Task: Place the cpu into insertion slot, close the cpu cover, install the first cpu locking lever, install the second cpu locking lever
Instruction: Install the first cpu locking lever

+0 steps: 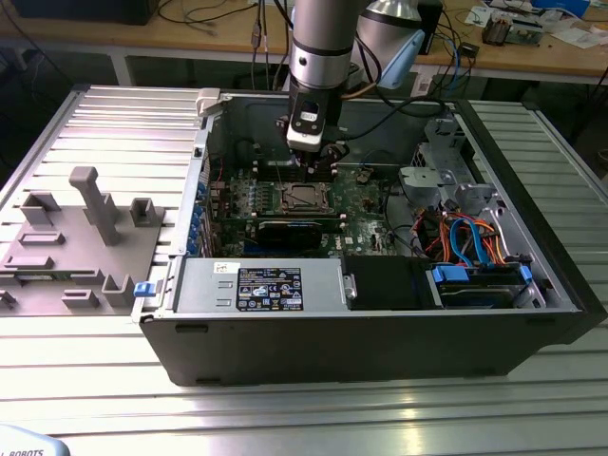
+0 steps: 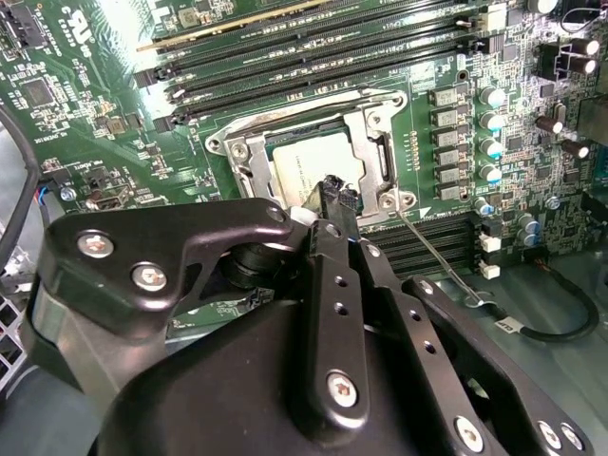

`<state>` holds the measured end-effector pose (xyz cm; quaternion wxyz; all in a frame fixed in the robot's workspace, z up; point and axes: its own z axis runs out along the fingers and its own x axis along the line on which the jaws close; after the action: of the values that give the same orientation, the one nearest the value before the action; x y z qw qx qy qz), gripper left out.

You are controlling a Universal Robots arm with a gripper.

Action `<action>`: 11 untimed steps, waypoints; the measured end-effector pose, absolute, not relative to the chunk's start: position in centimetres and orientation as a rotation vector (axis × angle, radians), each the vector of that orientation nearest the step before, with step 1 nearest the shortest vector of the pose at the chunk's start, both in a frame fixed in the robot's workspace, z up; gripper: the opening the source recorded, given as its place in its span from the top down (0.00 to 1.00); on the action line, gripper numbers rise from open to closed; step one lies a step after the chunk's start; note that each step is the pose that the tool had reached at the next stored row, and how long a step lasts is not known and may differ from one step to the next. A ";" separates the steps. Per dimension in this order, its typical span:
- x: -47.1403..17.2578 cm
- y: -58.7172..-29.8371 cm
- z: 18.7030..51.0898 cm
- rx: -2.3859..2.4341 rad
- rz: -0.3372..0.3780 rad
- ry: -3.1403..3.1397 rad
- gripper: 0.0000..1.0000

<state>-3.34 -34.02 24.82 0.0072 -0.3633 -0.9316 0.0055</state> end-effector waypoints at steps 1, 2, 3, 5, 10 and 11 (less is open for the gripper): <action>-3.3 -34.0 24.8 -1.135 0.017 -2.914 0.89; -3.3 -34.0 24.8 -1.134 0.017 -2.914 0.89; -3.3 -34.0 24.8 -1.133 0.017 -2.915 0.89; -3.3 -34.0 24.8 -1.131 0.017 -2.915 0.89; -3.3 -34.0 24.8 -1.124 0.017 -2.918 0.89; -3.3 -34.0 24.8 -1.123 0.017 -2.919 0.89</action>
<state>-3.34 -34.02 24.82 0.0072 -0.3591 -0.9333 0.0055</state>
